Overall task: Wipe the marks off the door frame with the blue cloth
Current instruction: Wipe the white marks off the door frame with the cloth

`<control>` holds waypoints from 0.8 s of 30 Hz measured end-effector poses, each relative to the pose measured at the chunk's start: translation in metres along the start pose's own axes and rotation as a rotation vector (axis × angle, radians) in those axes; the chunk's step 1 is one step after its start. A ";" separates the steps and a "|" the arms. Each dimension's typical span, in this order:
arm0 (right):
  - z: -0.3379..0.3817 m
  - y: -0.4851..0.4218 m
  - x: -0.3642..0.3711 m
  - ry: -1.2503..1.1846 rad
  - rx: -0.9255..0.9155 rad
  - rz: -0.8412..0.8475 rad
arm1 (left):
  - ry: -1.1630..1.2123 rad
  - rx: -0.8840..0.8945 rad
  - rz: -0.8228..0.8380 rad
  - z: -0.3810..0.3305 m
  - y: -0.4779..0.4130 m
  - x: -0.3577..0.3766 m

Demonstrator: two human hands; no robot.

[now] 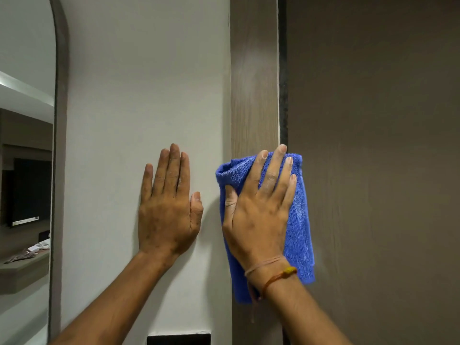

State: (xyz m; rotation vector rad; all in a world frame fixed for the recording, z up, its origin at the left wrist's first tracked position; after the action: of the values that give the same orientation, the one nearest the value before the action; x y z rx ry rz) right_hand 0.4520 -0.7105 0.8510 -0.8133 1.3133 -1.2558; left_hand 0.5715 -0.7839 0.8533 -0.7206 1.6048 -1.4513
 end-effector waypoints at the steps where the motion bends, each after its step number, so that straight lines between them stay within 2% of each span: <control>1: -0.002 0.002 0.001 0.009 -0.006 0.008 | 0.001 -0.004 0.001 0.000 0.000 0.000; 5: 0.004 -0.039 -0.009 0.032 -0.055 -0.015 | 0.020 -0.007 -0.003 -0.001 0.001 -0.001; 10: 0.019 -0.120 -0.029 -0.018 -0.007 -0.083 | 0.015 0.003 -0.008 0.000 0.000 -0.001; 14: 0.012 -0.062 -0.014 -0.033 0.009 -0.076 | 0.016 0.009 -0.017 0.000 -0.001 -0.002; 19: -0.008 0.039 0.008 0.029 -0.020 0.027 | 0.022 0.023 -0.010 0.001 0.001 -0.001; 24: 0.002 -0.020 -0.006 0.024 -0.053 -0.021 | 0.026 0.038 0.008 0.001 -0.001 0.000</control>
State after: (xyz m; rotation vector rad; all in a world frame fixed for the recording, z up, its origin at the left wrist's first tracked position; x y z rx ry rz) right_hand 0.4510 -0.7093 0.8721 -0.8533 1.3653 -1.2550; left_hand 0.5727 -0.7847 0.8538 -0.6751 1.5939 -1.4872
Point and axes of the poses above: each hand's wrist, its own y-axis away from the middle knuckle, its own x-axis out of the palm, z = x × y, the point moved 7 cm from there along -y, towards the middle knuckle, and after that the axes turned 4 degrees about -x, right-handed, at the moved point
